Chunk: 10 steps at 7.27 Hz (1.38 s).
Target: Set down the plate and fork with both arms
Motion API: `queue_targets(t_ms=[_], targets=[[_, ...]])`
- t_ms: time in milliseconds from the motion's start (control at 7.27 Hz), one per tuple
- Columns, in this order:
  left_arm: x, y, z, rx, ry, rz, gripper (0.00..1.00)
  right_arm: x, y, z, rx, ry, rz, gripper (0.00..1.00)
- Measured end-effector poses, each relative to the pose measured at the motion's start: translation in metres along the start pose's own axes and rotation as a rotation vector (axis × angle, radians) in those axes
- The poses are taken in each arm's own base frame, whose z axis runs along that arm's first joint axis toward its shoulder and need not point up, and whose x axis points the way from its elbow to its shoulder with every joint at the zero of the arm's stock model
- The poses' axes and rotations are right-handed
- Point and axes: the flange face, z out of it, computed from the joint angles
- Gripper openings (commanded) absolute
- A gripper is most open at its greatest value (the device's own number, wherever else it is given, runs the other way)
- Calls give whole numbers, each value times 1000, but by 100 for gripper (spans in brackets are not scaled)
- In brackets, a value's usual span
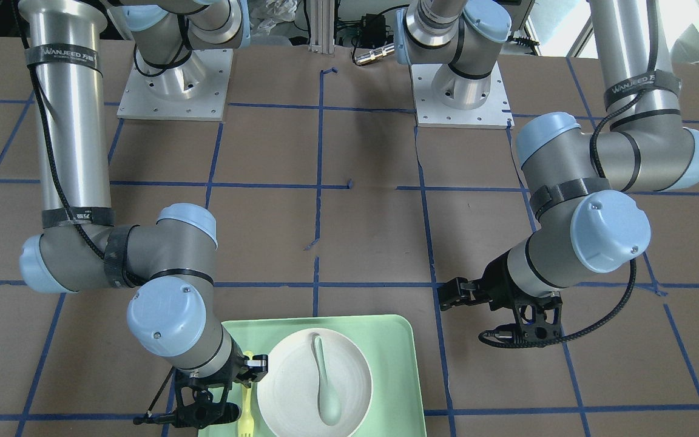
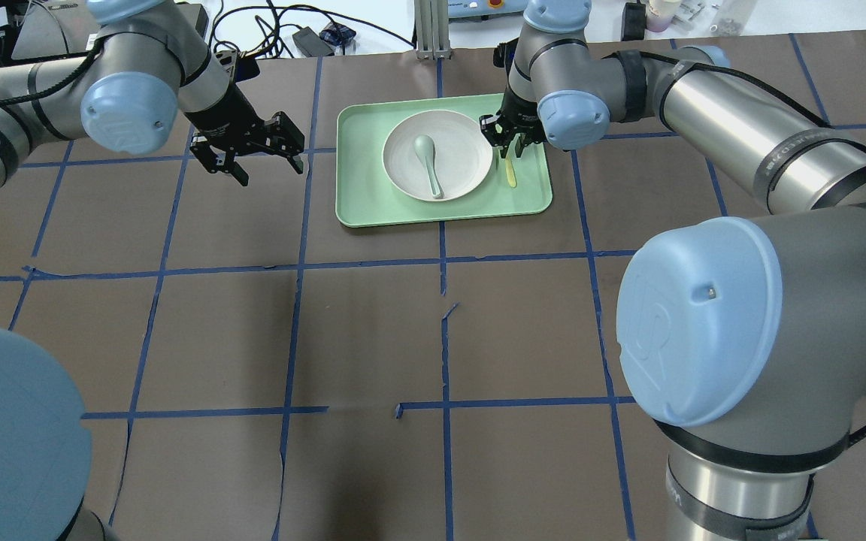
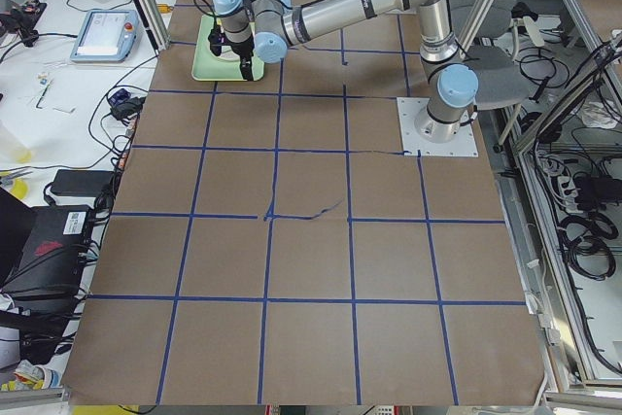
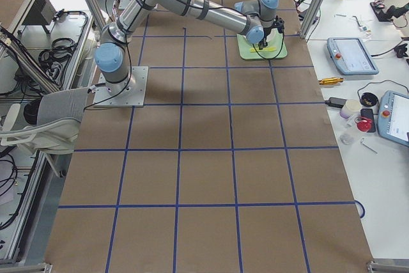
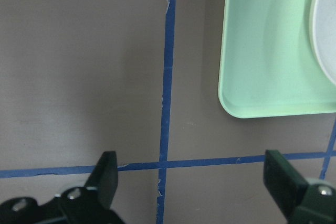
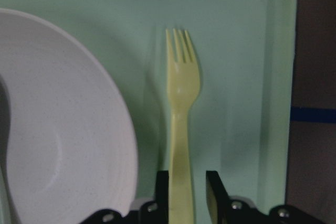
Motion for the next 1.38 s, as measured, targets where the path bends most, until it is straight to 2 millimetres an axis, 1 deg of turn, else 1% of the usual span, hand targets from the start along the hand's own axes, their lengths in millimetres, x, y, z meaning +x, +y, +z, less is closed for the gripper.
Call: queue_targets(t_ms=[138,275,413,688,963,1239,1376], targets=[[0,0,-1,1,-1,0,100,-1,2,-10,8,-1,2,100],[1,1,-3,4,-3,1,100,-2,6,-28,12,0,4,100],[4,4,-8,8,-11,5,100,-2,12,-52,-3,16,4,100],[13,21,-30,-1,-98,19,100,-1,33,-110,-59,62,-4,100],[26,50,-62,-30,-160,13,100,-4,67,-177,-117,74,3,100],[35,81,-91,-62,-179,-28,100,-8,104,-223,-141,77,12,100],[37,96,-102,-83,-205,-32,100,-10,123,-237,-141,77,10,100]])
